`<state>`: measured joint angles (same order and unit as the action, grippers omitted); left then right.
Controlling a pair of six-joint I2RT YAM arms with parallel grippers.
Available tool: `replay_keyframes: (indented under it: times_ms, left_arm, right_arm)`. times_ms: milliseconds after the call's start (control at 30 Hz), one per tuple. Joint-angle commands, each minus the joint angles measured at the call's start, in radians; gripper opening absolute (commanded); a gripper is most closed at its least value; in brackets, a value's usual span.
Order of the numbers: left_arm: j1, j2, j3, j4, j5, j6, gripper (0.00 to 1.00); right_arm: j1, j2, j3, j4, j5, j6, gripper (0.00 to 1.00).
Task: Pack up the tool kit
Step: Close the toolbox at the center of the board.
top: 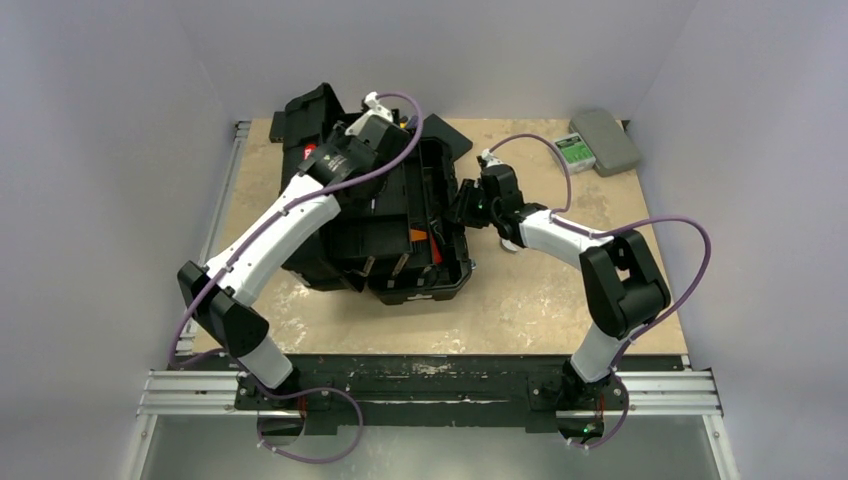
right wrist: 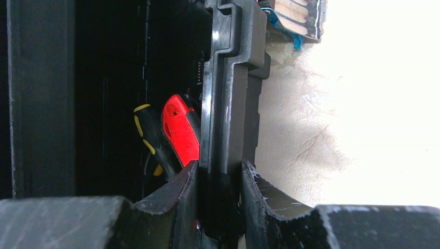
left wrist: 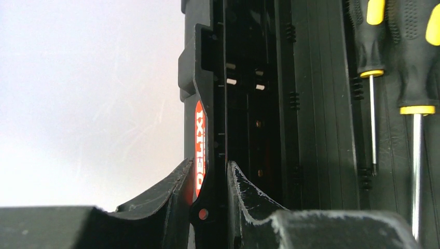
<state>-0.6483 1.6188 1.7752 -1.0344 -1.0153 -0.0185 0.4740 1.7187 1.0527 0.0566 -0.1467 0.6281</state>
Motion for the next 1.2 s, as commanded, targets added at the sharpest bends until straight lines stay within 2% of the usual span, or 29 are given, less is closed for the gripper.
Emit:
replay_keyframes:
  times_ms: [0, 267, 467, 500, 533, 633, 867, 1033, 1167]
  left_arm:
    - [-0.091, 0.008, 0.068, 0.119, -0.196, 0.112, 0.0]
    - [-0.155, 0.083, 0.104, 0.12, -0.19, 0.098, 0.0]
    - [-0.199, 0.119, 0.123, 0.121, -0.202, 0.095, 0.0]
    - [-0.205, 0.124, 0.127, 0.124, -0.203, 0.097, 0.0]
    - [-0.211, 0.128, 0.132, 0.124, -0.202, 0.098, 0.0]
    - [-0.229, 0.136, 0.143, 0.125, -0.207, 0.1, 0.0]
    - [-0.253, 0.14, 0.157, 0.114, -0.18, 0.069, 0.0]
    - [-0.264, 0.164, 0.197, 0.028, -0.116, -0.04, 0.0]
    - [-0.271, 0.18, 0.222, -0.039, 0.007, -0.155, 0.02]
  right_arm:
    - [0.067, -0.001, 0.026, -0.017, -0.01, 0.073, 0.0]
    - [0.152, 0.01, 0.048, -0.002, -0.001, 0.109, 0.0]
    - [0.168, -0.027, 0.038, -0.003, 0.005, 0.118, 0.0]
    - [0.169, -0.039, 0.039, -0.009, 0.0, 0.115, 0.04]
    - [0.169, -0.049, 0.041, -0.017, 0.003, 0.116, 0.14]
    - [0.166, -0.085, 0.051, -0.053, 0.045, 0.109, 0.36]
    - [0.108, -0.174, 0.049, -0.133, 0.058, 0.098, 0.59]
    - [0.036, -0.26, 0.011, -0.153, 0.037, 0.087, 0.75]
    - [-0.036, -0.333, -0.023, -0.183, 0.044, 0.064, 0.87]
